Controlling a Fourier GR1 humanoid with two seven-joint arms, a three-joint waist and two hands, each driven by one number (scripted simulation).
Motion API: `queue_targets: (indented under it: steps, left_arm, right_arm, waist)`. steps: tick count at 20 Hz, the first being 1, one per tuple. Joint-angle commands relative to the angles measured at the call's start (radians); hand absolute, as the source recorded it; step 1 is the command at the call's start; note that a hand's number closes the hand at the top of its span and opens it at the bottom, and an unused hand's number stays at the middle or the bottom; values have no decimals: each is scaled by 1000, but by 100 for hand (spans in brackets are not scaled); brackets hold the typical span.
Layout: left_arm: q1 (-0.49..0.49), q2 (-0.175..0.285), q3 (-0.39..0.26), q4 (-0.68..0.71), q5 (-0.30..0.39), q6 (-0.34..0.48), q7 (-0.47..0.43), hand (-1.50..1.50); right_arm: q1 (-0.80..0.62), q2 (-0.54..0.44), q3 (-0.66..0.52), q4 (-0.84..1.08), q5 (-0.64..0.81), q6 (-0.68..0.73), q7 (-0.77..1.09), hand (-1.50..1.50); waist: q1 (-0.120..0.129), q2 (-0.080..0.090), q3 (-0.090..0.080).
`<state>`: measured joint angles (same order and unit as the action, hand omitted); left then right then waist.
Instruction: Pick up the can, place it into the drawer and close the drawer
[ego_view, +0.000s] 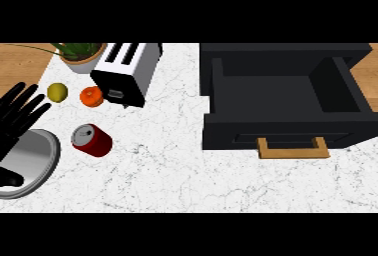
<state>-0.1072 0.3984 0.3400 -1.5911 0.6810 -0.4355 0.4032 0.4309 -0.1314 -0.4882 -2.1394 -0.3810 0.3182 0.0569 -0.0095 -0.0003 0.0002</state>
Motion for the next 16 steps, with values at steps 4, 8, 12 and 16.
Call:
queue_targets:
  steps: [4,8,12,16]
  left_arm:
    - [-2,-92,-68,44,-154,19,-98,-150]
    - [-5,-85,-53,199,-236,-46,-223,-150]
    - [-17,-101,-66,258,-312,-13,-281,-150]
    - [-140,-67,-26,481,-358,-19,-395,-150]
  right_arm:
    - [9,33,-31,-34,-5,37,37,-150]
    - [-45,18,-44,26,8,59,25,-150]
    - [31,46,-101,-21,-48,117,30,-150]
    - [22,44,-126,-33,-73,128,44,-150]
  waist:
    - [4,0,0]
    - [5,1,0]
    - [1,0,0]
    - [-4,1,-1]
